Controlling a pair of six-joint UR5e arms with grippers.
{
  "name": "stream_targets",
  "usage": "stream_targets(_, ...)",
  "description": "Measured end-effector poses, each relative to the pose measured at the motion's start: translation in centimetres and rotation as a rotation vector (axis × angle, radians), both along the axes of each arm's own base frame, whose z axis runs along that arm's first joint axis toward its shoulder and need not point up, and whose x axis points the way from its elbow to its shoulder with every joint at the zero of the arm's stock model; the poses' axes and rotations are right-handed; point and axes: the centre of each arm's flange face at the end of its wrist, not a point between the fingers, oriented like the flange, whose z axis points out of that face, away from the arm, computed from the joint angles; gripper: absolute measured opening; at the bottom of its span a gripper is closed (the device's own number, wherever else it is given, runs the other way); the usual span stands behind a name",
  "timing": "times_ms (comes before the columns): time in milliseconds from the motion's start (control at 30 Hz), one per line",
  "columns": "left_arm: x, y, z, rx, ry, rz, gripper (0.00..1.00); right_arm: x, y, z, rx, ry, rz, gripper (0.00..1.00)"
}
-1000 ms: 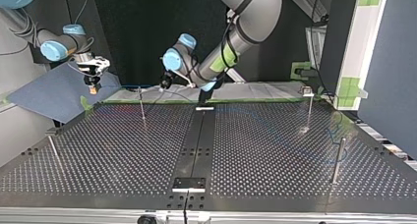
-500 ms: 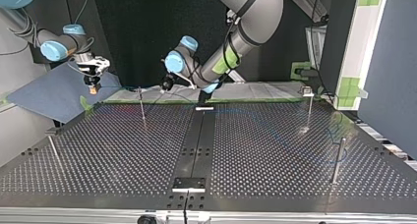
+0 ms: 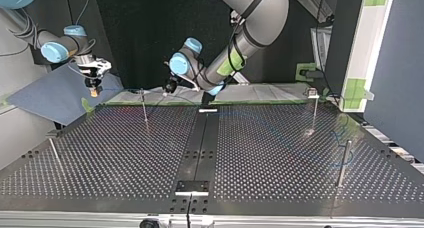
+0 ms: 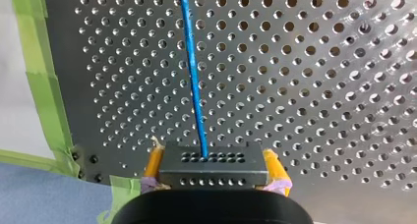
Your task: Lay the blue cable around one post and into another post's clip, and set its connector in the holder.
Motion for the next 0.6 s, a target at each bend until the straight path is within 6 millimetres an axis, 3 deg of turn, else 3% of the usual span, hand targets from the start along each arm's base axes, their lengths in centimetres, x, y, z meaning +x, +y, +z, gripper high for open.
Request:
stream_targets(233,0.1,0.5,-1.5,0.012,0.014,0.005,0.01,0.0,-0.1,0.1,0.0,-0.009,-0.002,0.0)
stream_targets(600,0.4,0.8,-1.7,0.011,0.016,0.005,0.01,0.2,-0.5,0.3,-0.005,-0.02,0.003,0.0)
